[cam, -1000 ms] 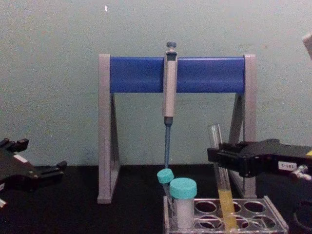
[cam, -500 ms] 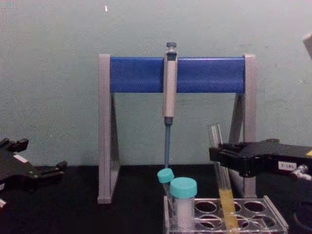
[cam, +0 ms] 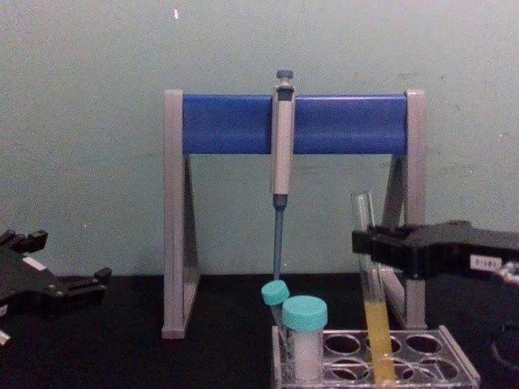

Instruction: Pick up the test tube from the test tube rack, shake it, then place it back into the test tube rack.

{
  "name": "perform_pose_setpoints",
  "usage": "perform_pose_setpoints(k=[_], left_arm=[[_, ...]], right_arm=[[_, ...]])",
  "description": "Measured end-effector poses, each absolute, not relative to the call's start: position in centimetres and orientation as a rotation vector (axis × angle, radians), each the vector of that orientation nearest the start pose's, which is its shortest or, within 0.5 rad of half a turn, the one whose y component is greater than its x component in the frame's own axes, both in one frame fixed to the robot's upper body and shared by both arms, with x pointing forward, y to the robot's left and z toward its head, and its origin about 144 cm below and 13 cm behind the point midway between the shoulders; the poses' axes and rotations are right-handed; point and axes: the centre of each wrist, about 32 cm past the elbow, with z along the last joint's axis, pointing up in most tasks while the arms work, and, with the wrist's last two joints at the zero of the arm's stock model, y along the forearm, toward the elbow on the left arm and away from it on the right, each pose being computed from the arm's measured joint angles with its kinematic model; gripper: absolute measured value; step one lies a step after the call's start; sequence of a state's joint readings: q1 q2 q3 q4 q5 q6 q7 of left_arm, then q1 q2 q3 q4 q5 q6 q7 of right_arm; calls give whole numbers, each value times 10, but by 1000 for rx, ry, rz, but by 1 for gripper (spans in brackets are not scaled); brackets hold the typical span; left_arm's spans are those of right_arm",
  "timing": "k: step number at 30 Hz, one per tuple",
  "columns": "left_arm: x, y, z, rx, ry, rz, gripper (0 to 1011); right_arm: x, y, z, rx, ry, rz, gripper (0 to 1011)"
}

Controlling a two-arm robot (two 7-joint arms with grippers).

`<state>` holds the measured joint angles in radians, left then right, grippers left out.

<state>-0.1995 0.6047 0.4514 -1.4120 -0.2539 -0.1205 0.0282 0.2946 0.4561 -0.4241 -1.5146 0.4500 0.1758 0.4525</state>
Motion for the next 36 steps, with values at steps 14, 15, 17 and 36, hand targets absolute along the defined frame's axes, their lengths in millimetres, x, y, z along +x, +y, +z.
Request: perform_pose_setpoints(k=[14, 15, 17, 36], left_arm=[[489, 310, 1140, 304, -285, 1248, 1001], [489, 310, 1140, 304, -285, 1248, 1001], [489, 310, 1140, 304, -285, 1248, 1001], [489, 310, 1140, 304, -285, 1248, 1001]], right_arm=[[504, -254, 1221, 1, -27, -795, 221], [503, -255, 1222, 10, -35, -797, 221], [501, -256, 1225, 27, -50, -802, 221], [495, -260, 1222, 72, -168, -877, 220]])
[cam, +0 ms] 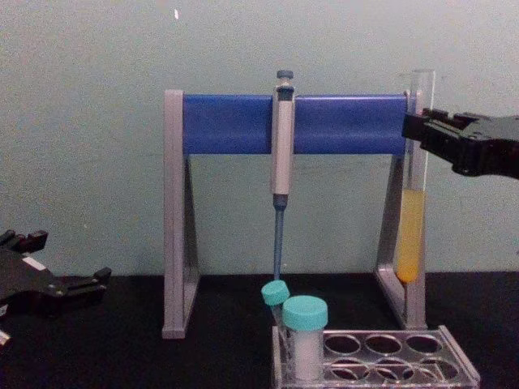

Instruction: Pick up the test tube from the test tube rack, shake it, then place it back into the test tube rack.

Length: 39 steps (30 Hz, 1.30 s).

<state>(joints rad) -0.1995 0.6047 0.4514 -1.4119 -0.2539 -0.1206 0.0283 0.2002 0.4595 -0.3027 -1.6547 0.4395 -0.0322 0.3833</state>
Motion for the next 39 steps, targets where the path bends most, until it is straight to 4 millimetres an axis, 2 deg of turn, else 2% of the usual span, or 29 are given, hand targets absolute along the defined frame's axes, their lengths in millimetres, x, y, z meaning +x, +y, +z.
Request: perform_pose_setpoints(k=[13, 21, 25, 33, 39], left_arm=[[489, 310, 1140, 304, -285, 1248, 1001], [489, 310, 1140, 304, -285, 1248, 1001], [489, 310, 1140, 304, -285, 1248, 1001], [489, 310, 1140, 304, -285, 1248, 1001], [489, 310, 1140, 304, -285, 1248, 1001]], right_arm=[[497, -262, 1222, 79, -159, -783, 220], [495, -278, 1227, 63, -103, -649, 220], [489, -293, 1231, 43, -72, -607, 220], [472, -313, 1239, -57, -97, -688, 221], [469, -310, 1244, -137, -189, -806, 221]])
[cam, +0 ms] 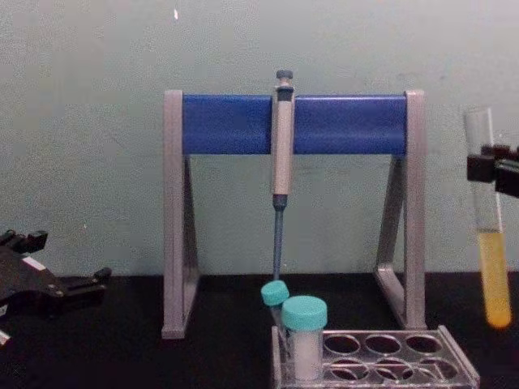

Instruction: Pick up the test tube from the test tube rack, shake it, then place it back into the test tube rack.

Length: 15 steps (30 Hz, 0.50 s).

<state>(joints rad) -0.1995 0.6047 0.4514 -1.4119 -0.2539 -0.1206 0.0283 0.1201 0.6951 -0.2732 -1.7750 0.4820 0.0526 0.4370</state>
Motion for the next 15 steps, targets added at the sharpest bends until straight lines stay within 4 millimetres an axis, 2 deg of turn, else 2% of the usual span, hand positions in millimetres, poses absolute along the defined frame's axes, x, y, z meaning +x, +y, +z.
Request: perform_pose_setpoints(k=[8, 15], left_arm=[[489, 310, 1140, 304, -285, 1248, 1001], [489, 310, 1140, 304, -285, 1248, 1001]], right_arm=[[475, -291, 1243, -140, -315, -963, 221], [486, -276, 1232, 21, -281, -958, 220]])
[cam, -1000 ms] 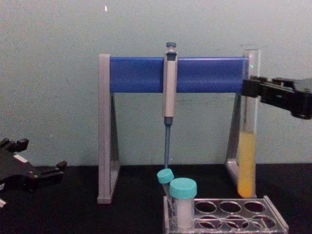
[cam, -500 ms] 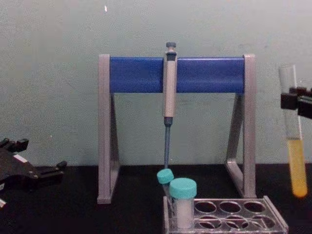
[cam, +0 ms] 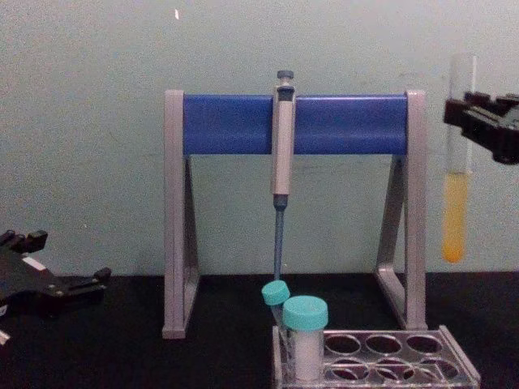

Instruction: Pick up the test tube from the test tube rack, shake it, then place it back into the test tube rack.

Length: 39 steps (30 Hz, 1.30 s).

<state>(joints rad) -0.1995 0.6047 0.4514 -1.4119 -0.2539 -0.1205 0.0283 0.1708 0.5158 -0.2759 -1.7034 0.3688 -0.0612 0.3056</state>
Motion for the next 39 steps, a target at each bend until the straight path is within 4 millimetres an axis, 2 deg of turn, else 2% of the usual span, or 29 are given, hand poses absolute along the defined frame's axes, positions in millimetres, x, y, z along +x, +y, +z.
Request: perform_pose_setpoints(k=[11, 17, 22, 30, 34, 39], left_arm=[[489, 310, 1140, 304, -285, 1248, 1001], [489, 310, 1140, 304, -285, 1248, 1001], [489, 310, 1140, 304, -285, 1248, 1001], [489, 310, 1140, 304, -285, 1248, 1001], [489, 310, 1140, 304, -285, 1248, 1001], [489, 310, 1140, 304, -285, 1248, 1001]], right_arm=[[499, -277, 1224, 179, -101, -772, 221], [495, -286, 1227, 156, -37, -683, 221], [486, -301, 1235, 69, -17, -647, 220], [474, -318, 1247, -35, -66, -732, 220], [472, -315, 1249, -80, -131, -815, 221], [474, -300, 1244, -106, -216, -926, 220]])
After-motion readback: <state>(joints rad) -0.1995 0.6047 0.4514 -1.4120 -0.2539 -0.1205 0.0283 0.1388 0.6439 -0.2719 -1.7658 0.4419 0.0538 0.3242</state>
